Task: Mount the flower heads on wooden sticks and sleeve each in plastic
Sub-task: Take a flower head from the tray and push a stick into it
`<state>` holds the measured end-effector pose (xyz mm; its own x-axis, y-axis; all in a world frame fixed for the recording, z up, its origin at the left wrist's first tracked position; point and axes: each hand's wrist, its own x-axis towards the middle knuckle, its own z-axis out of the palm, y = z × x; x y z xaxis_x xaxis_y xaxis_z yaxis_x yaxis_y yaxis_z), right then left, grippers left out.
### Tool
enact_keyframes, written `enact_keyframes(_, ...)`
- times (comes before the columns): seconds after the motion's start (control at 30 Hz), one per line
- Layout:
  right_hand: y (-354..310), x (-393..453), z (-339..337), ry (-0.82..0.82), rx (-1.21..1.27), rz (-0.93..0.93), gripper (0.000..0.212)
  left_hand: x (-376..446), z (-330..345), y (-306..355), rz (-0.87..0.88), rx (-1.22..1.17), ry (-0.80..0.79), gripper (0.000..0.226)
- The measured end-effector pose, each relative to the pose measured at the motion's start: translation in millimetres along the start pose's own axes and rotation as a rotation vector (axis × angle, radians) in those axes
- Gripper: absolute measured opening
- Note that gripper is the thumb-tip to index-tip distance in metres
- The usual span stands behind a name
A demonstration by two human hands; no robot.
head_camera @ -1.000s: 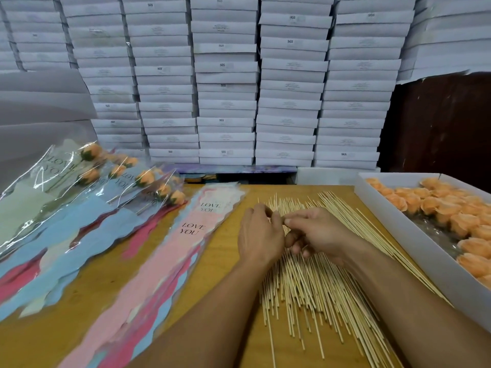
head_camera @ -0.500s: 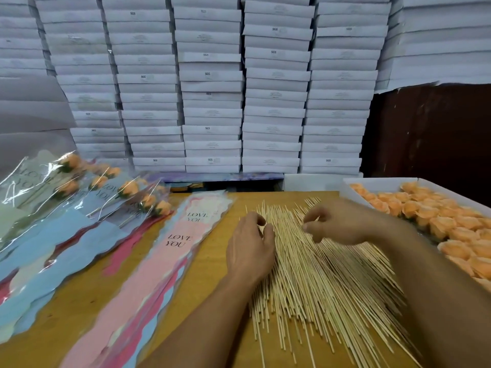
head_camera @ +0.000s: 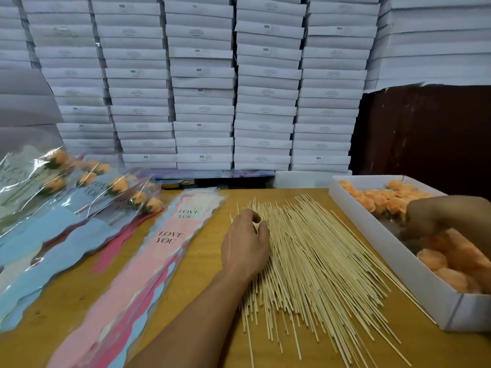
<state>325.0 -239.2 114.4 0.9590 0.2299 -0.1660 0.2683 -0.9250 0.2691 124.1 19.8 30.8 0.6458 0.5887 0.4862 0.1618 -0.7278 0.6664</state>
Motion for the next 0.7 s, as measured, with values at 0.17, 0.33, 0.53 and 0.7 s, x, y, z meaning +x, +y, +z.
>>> enact_keyframes(0.17,3,-5,6,0.011,-0.132,-0.008,0.034,1,1,-1,0.001,-0.015,0.004,0.014)
enact_keyframes(0.33,-1,-9,8,0.025,-0.165,0.004,0.038,1,-1,0,-0.003,-0.012,0.007,0.012)
enact_keyframes(0.53,5,-11,7,-0.028,-0.14,-0.009,0.032,0,1,0,0.011,-0.013,0.005,0.013)
enact_keyframes(0.7,13,-4,6,-0.062,-0.04,-0.021,0.023,1,1,-1,0.007,-0.004,0.002,0.013)
